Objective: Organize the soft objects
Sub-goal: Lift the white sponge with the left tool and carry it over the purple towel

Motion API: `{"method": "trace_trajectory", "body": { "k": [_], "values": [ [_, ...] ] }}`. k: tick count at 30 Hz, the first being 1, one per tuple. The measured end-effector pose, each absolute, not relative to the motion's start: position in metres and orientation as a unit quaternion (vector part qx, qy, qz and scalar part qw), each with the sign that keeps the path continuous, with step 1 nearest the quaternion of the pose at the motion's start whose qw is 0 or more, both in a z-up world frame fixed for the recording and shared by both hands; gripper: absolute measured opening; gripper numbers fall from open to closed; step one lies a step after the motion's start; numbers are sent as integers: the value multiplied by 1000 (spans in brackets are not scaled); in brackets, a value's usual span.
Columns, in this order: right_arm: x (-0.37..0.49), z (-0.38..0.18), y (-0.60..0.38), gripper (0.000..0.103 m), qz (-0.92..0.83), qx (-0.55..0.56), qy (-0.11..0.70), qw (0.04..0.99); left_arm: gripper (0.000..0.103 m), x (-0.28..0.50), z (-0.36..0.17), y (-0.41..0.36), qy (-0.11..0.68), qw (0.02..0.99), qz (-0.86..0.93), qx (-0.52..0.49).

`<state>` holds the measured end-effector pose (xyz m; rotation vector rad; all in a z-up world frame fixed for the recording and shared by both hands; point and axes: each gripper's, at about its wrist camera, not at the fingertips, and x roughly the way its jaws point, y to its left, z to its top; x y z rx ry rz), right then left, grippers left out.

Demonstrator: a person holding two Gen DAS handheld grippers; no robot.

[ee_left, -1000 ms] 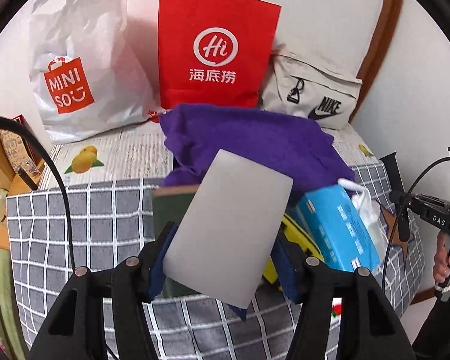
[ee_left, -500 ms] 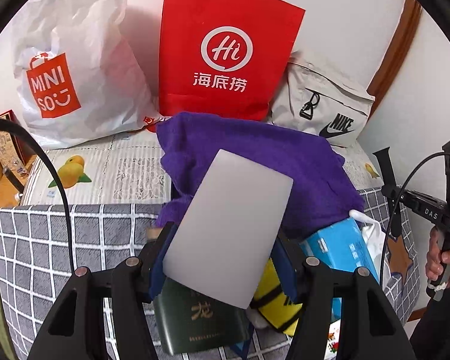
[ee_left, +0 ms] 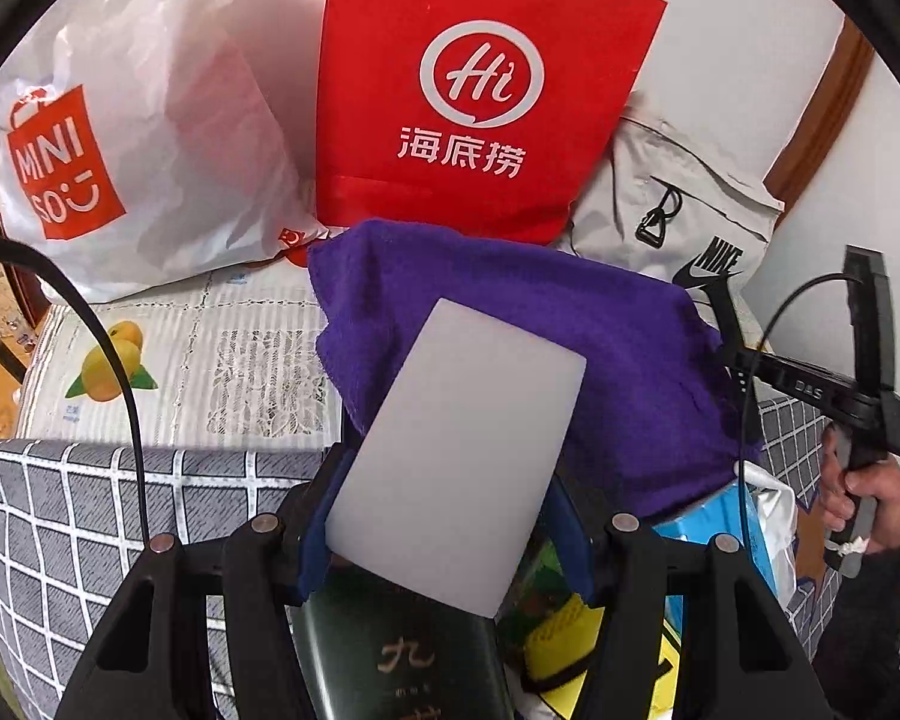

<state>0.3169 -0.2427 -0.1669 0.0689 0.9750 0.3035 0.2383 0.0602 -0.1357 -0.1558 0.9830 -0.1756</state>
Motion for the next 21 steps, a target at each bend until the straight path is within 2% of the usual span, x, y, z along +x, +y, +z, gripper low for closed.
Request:
{"method": "trace_trajectory", "body": {
  "k": [13,21],
  "values": [
    [357,-205,-244,3,137,24,507,851,59,256,-147,61,484,868,-84,-72],
    [365,-216,-248,8,131,31,524,841,59,269,-147,55,490,865,-87,-64]
  ]
}}
